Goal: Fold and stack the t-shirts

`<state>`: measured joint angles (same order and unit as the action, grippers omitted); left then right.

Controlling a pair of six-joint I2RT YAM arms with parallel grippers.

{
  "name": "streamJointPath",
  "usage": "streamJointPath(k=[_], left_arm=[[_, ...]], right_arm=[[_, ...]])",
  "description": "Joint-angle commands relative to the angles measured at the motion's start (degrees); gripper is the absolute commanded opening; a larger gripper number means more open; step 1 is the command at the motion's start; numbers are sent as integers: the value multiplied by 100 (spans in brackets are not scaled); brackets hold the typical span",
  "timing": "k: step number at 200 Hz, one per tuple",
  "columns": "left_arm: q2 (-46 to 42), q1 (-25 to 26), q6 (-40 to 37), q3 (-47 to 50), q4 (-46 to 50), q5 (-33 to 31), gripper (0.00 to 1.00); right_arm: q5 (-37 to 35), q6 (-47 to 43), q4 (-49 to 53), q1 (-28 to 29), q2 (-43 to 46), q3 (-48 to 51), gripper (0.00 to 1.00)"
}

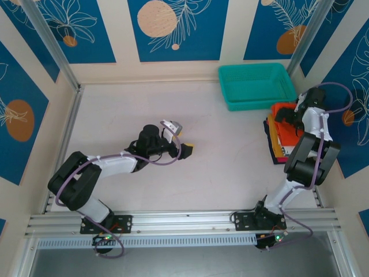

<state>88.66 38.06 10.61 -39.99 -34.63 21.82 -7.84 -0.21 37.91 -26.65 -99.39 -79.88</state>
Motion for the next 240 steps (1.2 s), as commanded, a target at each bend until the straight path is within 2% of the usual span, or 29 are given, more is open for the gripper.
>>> streamJointPath(k=[1,34,66,93,112,131,150,174,191,204,222,240], left_arm=[[-332,-1,59,67,31,-321,100],[-789,-378,-166,117,556,-671,100],[-1399,-1029,-368,299,1094,-1020,100],[-1925,-1451,-659,515,1577,-1778,99],[-2307,-1626,-884,852,1609,-2717,99],[-2604,-1776,-1067,1190,1539,-3542,100],[-2558,-1981,-1322,1439,1324,-3833,100],[-2108,-2292,-1625,1818,351,-3602,100],[-1538,-2480,-1830,2116,-852,-3460,100],[-1075,-2630,-1930,2114,-1336,-3338,100],[-436,-2872,-1727,1994,-1716,-3251,100],[108,-3248,-1442,2081,-2382,-2794,100]], right_arm=[[687,344,-12,-16,885,281,99],[1576,739,-1086,66,2262,1452,99],[1823,1018,-2452,564,3654,3042,99],[1480,1050,-3454,1294,4558,4299,99],[1083,873,-4287,1954,4894,5118,99],[661,733,-4974,2445,4858,5648,99],[380,742,-5791,2611,4500,6042,99],[392,916,-6962,2600,3811,6343,99],[495,915,-7336,2612,3267,6280,99],[582,923,-7746,2620,2867,6247,99],[650,791,-7996,2645,2536,6112,99],[675,584,-8050,2612,2205,5898,99]])
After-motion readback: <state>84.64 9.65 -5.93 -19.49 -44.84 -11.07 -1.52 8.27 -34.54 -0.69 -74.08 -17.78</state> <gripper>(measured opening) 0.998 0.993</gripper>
